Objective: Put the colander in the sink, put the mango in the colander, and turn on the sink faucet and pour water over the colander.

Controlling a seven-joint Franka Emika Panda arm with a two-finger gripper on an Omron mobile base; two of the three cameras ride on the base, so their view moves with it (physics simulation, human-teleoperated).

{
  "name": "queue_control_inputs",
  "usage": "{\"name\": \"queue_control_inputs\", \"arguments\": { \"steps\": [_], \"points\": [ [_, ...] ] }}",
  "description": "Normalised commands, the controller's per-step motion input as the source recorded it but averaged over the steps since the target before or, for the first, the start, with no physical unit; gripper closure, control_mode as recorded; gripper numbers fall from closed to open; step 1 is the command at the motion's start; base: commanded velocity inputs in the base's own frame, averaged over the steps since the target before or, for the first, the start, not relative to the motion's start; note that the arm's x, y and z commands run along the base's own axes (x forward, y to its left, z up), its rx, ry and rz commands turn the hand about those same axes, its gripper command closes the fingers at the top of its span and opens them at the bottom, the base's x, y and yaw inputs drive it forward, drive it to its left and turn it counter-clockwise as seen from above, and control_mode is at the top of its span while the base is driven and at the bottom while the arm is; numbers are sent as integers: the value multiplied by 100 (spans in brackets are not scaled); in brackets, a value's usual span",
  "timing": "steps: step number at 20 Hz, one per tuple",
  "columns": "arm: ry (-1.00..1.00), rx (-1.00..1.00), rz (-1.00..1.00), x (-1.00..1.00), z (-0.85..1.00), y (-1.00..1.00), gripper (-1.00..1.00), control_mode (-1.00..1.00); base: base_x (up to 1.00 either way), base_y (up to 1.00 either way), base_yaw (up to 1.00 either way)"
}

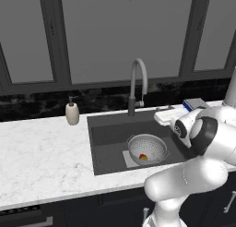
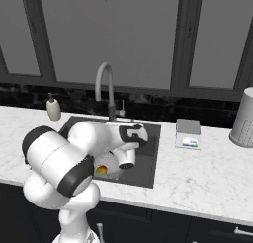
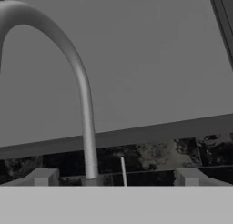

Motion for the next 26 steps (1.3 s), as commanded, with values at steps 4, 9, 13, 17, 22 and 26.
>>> {"name": "queue_control_inputs", "arguments": {
  "steps": [4, 9, 13, 17, 22, 26],
  "points": [
    [-9, 0, 0, 26, 3, 0, -100, -100, 0, 0, 0],
    [-8, 0, 0, 18, 21, 0, -100, -100, 0, 0, 0],
    [-1, 0, 0, 18, 26, 0, -100, -100, 0, 0, 0],
    [3, 0, 0, 13, 38, 0, -100, -100, 0, 0, 0],
    [9, -1, 0, 2, 53, 0, -100, -100, 0, 0, 0],
    [11, -5, 0, 0, 41, 0, -100, -100, 0, 0, 0]
  ]
}}
